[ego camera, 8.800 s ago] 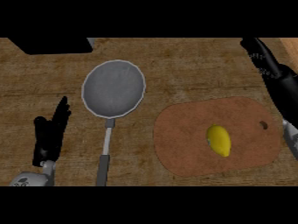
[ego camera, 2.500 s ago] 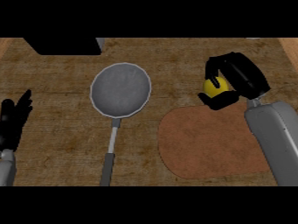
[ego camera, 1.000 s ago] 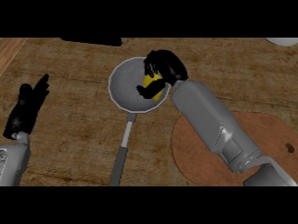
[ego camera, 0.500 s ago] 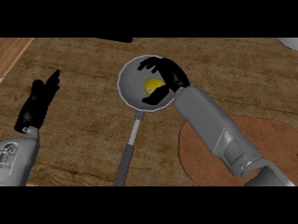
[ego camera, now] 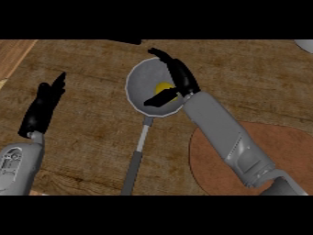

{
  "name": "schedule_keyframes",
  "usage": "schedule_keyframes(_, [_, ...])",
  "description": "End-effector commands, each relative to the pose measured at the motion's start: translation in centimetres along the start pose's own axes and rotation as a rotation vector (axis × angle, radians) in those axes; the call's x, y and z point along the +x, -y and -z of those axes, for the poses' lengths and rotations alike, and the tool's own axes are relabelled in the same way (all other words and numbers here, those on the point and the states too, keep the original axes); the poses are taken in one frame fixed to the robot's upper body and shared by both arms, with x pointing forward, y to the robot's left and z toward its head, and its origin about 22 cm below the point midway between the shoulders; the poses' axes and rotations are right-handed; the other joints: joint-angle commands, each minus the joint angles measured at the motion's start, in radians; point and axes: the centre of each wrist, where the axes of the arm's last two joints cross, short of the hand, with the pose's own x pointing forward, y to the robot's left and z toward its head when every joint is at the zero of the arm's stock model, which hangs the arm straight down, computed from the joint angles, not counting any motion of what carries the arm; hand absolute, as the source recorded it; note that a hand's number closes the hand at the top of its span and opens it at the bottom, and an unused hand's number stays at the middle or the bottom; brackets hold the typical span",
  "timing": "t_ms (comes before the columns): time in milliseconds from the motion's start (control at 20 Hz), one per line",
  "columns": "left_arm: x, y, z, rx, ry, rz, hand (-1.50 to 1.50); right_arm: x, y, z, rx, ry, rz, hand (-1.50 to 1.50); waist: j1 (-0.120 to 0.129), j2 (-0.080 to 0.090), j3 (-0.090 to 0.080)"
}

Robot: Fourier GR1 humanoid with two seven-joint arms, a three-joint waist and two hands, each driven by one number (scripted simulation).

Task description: Pick the lemon from the cutting board and place it in the pan

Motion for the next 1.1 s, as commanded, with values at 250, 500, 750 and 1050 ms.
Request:
schedule_keyframes(250, [-0.8,-1.4,-0.4,0.033,-0.025,0.001,0.00,1.1,1.1,1.2,-0.177,0.005,0.152,-1.50,-0.059,-0.017,-0.001])
schedule_keyframes(500, [-3.5,-3.3,-1.7,0.085,-0.061,-0.019,0.00,0.2,2.2,1.4,-0.223,-0.046,0.194,-1.50,-0.119,-0.028,-0.002])
schedule_keyframes(750, [-4.0,-2.5,-2.0,0.123,-0.105,-0.034,0.00,-1.9,8.4,1.0,-0.252,-0.019,0.225,-1.50,-0.160,-0.033,-0.002])
schedule_keyframes(1050, [-4.7,-3.1,-2.2,0.134,-0.097,-0.037,0.00,-5.0,16.5,-1.6,-0.215,-0.016,0.237,-1.50,-0.168,-0.031,-0.002])
